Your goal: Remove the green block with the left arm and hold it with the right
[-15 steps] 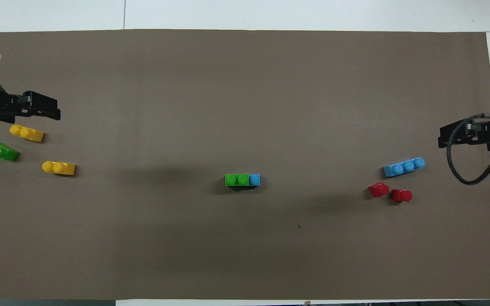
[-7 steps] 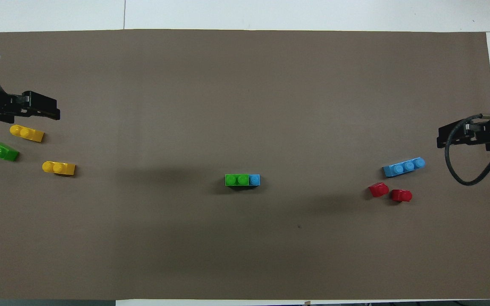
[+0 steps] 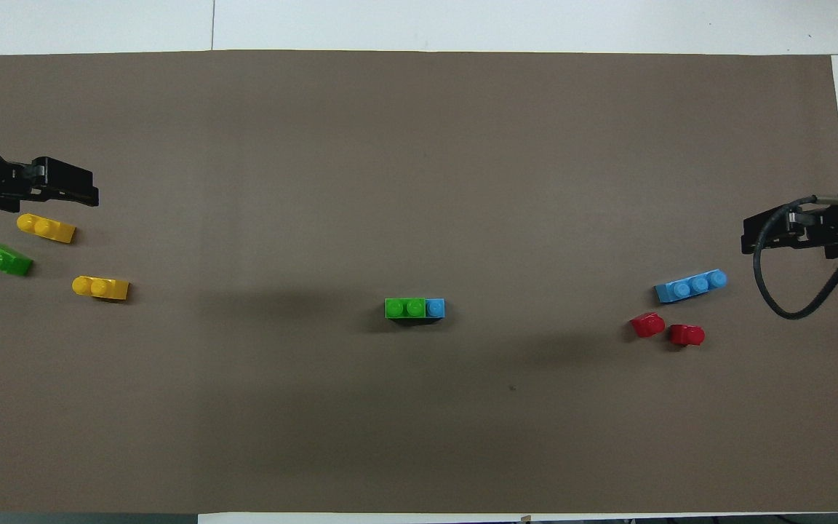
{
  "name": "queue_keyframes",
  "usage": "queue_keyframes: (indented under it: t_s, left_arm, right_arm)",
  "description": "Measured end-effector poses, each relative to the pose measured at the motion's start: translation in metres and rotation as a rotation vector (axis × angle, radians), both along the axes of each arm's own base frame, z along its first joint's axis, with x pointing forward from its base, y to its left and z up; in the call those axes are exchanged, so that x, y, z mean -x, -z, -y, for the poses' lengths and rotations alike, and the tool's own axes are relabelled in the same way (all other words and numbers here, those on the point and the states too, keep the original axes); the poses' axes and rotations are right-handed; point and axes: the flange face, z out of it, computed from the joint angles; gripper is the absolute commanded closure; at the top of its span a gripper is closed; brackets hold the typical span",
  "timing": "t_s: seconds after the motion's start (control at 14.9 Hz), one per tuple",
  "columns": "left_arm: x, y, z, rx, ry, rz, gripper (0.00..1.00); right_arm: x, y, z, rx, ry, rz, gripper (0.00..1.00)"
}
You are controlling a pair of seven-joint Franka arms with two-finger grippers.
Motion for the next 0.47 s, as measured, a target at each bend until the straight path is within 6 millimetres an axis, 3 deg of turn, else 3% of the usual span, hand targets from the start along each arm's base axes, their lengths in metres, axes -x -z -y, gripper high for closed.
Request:
queue_keyframes:
  t_s: [0.47]
  left_arm:
    - [0.011, 0.008, 0.001, -0.002, 0.004, -0.049, 0.0]
  right_arm:
    - [0.0, 0.0, 0.001, 0.0, 0.002, -0.001, 0.0]
